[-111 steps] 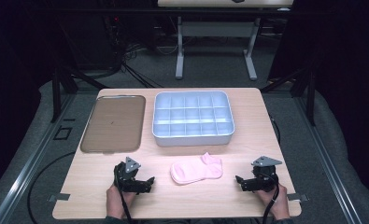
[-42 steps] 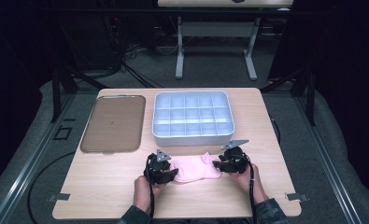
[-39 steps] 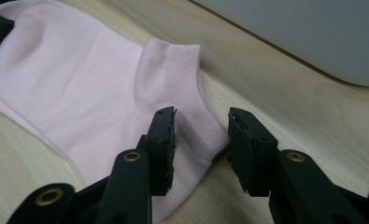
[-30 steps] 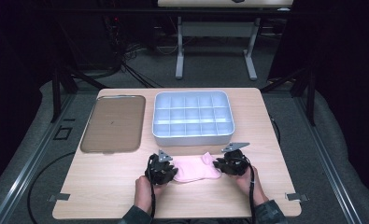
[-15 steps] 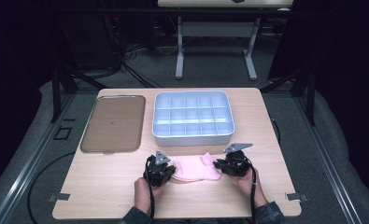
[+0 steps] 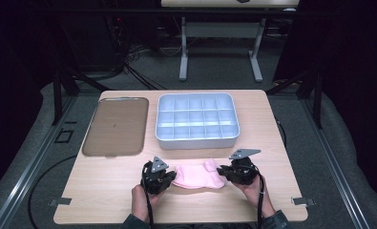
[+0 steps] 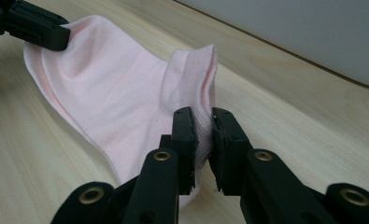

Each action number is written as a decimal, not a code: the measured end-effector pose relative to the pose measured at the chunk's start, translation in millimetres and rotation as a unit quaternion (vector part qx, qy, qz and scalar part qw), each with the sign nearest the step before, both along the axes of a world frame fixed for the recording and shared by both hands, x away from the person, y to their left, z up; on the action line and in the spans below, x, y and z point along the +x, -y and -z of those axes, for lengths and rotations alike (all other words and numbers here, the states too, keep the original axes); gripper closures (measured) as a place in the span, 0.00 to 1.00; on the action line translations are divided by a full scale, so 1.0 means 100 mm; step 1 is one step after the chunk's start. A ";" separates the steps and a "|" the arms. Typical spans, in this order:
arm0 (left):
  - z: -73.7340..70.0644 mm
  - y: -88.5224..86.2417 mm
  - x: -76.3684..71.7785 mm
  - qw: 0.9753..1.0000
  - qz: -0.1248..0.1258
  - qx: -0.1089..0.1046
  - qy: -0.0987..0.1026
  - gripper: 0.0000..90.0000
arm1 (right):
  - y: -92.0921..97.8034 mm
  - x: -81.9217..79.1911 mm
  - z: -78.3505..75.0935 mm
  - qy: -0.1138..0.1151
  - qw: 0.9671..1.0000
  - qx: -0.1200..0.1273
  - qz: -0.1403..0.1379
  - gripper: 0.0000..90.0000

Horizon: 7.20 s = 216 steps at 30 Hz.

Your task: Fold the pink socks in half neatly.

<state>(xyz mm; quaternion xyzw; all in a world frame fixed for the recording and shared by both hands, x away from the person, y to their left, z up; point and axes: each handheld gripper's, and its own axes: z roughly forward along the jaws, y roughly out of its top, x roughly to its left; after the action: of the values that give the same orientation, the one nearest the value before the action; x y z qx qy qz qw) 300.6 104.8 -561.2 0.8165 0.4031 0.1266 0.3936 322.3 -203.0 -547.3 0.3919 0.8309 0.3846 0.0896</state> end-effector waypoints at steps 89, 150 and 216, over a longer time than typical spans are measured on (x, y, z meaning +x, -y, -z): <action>0.28 -0.13 -0.23 1.000 -0.011 -0.018 0.023 0.93 | -0.34 -0.43 -0.15 0.029 0.997 -0.071 0.028 0.92; 0.28 -0.14 -0.21 1.000 -0.009 -0.023 0.013 0.82 | -0.98 -0.19 0.20 0.013 0.992 -0.105 -0.071 0.56; 0.28 -0.15 -0.25 0.999 -0.009 -0.028 0.018 0.88 | -0.23 -0.17 0.22 -0.022 0.996 -0.070 0.050 0.93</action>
<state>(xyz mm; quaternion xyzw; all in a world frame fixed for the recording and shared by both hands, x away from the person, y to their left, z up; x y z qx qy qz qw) 275.9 119.5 -589.0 0.7991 0.4063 0.1336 0.4224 305.0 -179.7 -569.3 0.4340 0.8371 0.3116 0.1175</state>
